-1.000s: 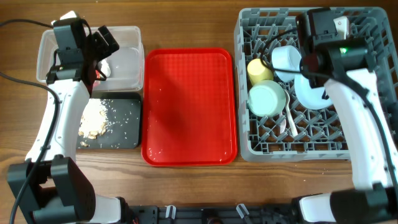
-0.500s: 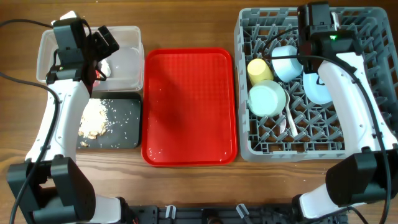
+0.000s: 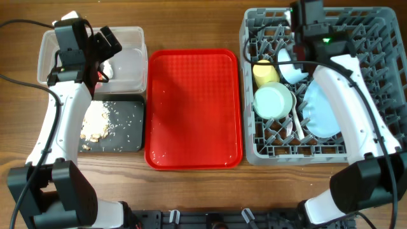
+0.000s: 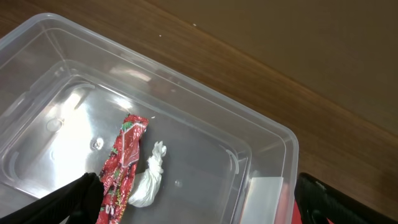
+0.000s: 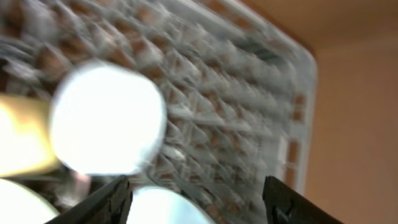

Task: Sort waste into correct bins and load items into the dishwasher rack
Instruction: 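Stand the plate upright in the rack and open the right gripper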

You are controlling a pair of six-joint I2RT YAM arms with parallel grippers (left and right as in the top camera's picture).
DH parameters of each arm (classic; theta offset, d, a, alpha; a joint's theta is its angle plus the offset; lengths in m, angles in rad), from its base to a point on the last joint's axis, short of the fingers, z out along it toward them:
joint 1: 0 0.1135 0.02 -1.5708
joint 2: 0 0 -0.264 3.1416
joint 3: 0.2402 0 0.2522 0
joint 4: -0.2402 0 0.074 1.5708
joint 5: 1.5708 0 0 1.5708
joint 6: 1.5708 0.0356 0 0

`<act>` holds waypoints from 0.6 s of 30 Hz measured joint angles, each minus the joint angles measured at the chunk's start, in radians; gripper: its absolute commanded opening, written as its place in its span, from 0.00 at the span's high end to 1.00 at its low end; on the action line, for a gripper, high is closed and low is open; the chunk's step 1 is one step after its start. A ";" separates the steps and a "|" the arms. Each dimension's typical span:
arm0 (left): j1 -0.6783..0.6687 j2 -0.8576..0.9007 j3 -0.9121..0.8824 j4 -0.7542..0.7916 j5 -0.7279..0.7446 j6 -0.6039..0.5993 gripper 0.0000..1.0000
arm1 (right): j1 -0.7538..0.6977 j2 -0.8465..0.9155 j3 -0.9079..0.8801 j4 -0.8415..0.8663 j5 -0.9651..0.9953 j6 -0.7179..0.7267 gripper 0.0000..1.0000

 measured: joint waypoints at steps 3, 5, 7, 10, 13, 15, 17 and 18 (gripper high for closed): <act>0.000 0.000 0.000 0.000 0.000 0.000 0.00 | 0.019 -0.005 0.005 0.070 -0.294 0.050 0.01; 0.000 0.000 0.000 0.000 0.000 0.000 0.00 | 0.018 -0.005 0.006 0.078 -0.552 0.109 0.00; 0.000 0.000 0.000 0.000 0.000 0.000 0.00 | 0.019 -0.005 0.006 0.078 -0.695 0.134 0.00; 0.000 0.000 0.000 0.000 0.000 0.000 0.00 | 0.019 -0.005 0.006 0.078 -0.772 0.148 0.00; 0.000 0.000 0.000 0.000 0.000 0.000 0.00 | 0.019 -0.005 0.006 0.078 -0.799 0.156 0.00; 0.000 0.000 0.000 0.000 0.000 0.000 0.00 | 0.019 -0.005 0.006 0.078 -0.802 0.156 0.00; 0.000 0.000 0.000 0.000 0.000 0.000 0.00 | 0.019 -0.005 0.006 0.076 -0.790 0.156 0.00; 0.000 0.000 0.000 0.000 0.000 0.000 0.00 | 0.019 -0.005 0.006 0.072 -0.770 0.156 0.00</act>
